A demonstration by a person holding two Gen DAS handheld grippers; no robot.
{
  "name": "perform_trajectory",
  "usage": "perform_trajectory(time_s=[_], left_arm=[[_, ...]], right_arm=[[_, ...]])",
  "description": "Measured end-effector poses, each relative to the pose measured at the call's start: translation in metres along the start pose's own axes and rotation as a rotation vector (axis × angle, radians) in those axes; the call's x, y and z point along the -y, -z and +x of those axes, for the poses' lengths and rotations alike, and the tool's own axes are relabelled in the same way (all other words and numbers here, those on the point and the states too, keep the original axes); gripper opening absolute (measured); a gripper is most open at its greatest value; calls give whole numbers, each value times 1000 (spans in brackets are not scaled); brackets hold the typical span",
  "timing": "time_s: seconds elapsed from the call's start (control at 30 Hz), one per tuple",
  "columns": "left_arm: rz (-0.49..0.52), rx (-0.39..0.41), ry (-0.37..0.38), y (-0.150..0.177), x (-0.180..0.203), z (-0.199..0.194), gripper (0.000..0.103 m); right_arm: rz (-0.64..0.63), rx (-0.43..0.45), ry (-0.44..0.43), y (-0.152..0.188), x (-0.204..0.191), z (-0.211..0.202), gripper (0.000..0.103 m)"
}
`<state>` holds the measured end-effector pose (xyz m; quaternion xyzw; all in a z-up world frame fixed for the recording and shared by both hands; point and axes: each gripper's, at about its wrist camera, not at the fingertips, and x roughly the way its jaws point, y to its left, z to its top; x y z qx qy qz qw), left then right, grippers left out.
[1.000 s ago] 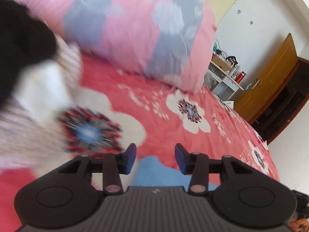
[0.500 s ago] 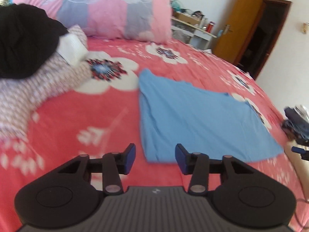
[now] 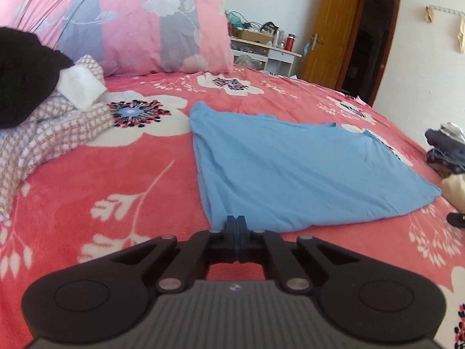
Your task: Fold clothes
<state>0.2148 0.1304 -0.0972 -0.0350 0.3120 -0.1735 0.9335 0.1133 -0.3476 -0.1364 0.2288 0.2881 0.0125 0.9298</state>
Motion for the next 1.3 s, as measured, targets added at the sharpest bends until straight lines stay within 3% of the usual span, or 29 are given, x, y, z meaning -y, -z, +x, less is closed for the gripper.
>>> perform_trajectory(time_s=[0.17,0.2,0.23,0.3,0.4,0.47,0.5,0.67,1.07,1.13,1.27,1.3], left_arm=[[-19,3,-4,1,-9,-4,1],[-22,4,-5,2,-11,-4,8],[-26,4,-6,2,-13,-5,25],[-31,-7,-12,2,-13,1,42],[-46,-27,-19,2,-14,12,40],[-106,-31,17,1,-20,15,11],[-145,-35,42,0,-24,16,4],[-206,39,91,-2,-35,-7,3],[-239,-33,38,14,-54,2,6],[-254,-31,22,15,-54,-1,6],[-219,-6,-78,11,-42,-12,6],[-202,7,-100,9,-37,-15,11]], right_arm=[[13,11,-14,2,4,0,40],[15,14,-17,2,5,-1,40],[18,16,-20,2,5,-1,40],[23,18,-25,3,6,0,40],[23,20,-25,3,7,0,40],[15,21,-20,3,5,1,40],[11,21,-17,4,5,1,40],[-1,25,-11,5,3,1,40],[8,32,-20,6,6,1,40],[11,33,-23,6,7,1,40],[12,34,-25,5,7,1,40],[9,33,-21,5,6,1,40]])
